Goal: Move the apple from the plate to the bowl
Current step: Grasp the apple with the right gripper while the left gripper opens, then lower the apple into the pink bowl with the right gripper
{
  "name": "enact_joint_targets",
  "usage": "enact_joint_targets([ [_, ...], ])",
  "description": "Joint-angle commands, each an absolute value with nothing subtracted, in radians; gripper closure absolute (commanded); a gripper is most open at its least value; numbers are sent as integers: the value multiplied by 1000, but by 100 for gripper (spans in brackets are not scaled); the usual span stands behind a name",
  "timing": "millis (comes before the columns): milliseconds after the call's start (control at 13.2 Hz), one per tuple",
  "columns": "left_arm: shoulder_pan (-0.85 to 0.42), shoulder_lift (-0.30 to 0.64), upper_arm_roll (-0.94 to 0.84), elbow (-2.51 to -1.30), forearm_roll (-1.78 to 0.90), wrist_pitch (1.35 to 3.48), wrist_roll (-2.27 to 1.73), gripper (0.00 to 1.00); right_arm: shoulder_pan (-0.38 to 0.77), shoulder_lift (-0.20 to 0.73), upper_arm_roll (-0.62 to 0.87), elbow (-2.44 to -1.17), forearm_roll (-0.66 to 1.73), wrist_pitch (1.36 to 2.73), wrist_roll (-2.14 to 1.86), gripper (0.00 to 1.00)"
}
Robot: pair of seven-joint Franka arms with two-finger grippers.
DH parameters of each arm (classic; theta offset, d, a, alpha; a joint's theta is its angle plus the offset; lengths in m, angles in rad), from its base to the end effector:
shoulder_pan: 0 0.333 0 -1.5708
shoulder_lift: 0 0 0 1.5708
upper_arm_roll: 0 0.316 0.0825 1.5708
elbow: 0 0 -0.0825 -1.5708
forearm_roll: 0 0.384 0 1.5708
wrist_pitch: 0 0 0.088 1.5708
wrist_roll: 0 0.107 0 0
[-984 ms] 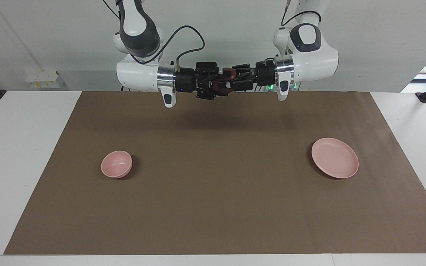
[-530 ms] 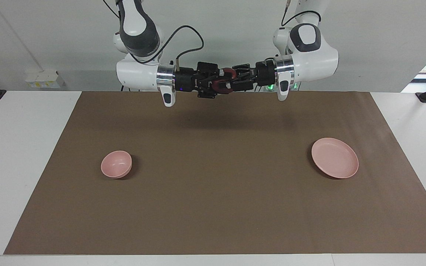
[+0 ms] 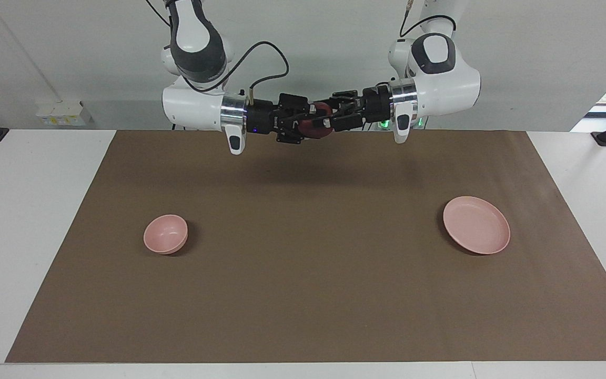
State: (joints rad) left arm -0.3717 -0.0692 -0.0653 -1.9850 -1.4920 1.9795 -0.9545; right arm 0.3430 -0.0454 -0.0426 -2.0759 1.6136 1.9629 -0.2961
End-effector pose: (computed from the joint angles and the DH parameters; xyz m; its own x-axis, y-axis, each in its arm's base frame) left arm 0.4840 -0.2967 0.5550 0.3342 0.1722 -0.9266 0.9399 -0.1338 0.3142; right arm 0.5153 0.2276 0.5044 0.9852 -0.0898 -0.1457 -0.1559 -0.1201 -0.9804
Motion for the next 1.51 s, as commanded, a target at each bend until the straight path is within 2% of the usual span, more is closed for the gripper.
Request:
enact_joint_targets([
  [0, -370, -84, -57, -1999, -1490, 1996, -943, 0, 226, -48, -41, -2082, 1478, 1849, -271, 100],
  [227, -364, -71, -51, -1984, -1369, 2003, -937, 0, 51, -34, -41, -2072, 1222, 1720, -270, 100],
  [378, -327, -51, -49, -1957, -1292, 1987, -939, 0, -36, 7, -43, -2005, 1047, 1660, -268, 100],
  [606, -310, -28, -49, -1916, -1143, 1985, -924, 0, -72, 61, -46, -1924, 751, 1684, -267, 100],
  [833, -287, -26, -48, -1913, -1047, 1988, -820, 0, -45, 86, -37, -1904, 502, 1865, -265, 100],
  [1060, -276, -26, -48, -1910, -919, 1990, -730, 0, 73, 124, -34, -1896, 167, 2090, -258, 100],
  [1211, -276, -25, -48, -1902, -846, 1988, -675, 0, 109, 159, -35, -1882, -19, 2126, -253, 100],
  [1438, -264, -29, -46, -1901, -697, 1987, -525, 0, 91, 236, -35, -1882, -187, 2249, -264, 100],
])
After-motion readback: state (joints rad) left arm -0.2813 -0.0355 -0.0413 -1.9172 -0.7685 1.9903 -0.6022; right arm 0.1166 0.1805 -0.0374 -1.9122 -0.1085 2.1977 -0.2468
